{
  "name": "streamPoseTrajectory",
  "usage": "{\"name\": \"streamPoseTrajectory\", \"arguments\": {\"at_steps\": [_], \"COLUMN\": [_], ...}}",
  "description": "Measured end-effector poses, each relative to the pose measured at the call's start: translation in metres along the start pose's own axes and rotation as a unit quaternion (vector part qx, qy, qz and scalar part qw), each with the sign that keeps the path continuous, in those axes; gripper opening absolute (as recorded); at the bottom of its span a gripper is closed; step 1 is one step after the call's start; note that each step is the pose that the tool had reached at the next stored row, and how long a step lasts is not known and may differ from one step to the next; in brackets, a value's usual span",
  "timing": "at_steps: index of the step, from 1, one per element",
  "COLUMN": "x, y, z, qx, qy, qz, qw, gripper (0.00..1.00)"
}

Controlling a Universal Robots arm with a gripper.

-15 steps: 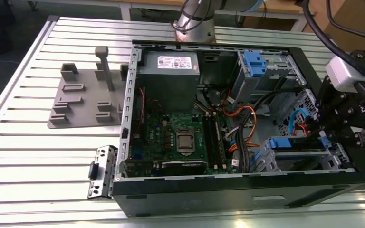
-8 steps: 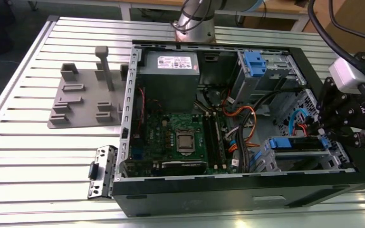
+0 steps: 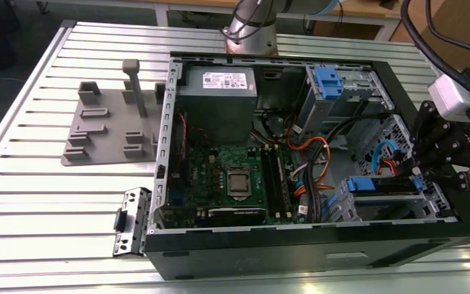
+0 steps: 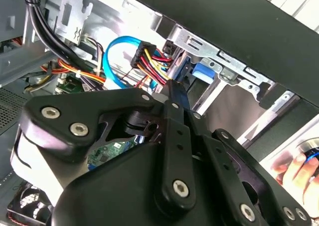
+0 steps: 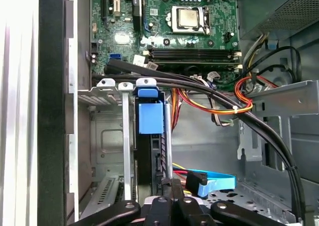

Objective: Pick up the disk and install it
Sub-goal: 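Insert the first disk wire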

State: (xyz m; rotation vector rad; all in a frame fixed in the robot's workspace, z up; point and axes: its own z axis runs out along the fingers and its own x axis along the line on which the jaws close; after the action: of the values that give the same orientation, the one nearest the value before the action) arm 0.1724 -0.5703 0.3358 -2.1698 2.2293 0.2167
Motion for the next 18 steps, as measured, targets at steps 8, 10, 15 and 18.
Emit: {"name": "streamPoseTrajectory", "arguments": {"at_steps": [8,10,15,18], "x": [0.0004,0.0006,0.0002,-0.0006], "y": [-0.003,-0.0036,-0.0048,-0.0074], "z": [0.0039,0.0046,0.0026,-0.0038], "qx": [-0.0074,-0.0084,-0.0086,-0.0086], "qy": [0.0049,0.005,0.0034,0.0043], "qz": [0.001,0.001,0.001,0.001], "qw": [0.99996,0.99995,0.99996,0.99995], "gripper": [0.1,0.1,0.1,0.1]}}
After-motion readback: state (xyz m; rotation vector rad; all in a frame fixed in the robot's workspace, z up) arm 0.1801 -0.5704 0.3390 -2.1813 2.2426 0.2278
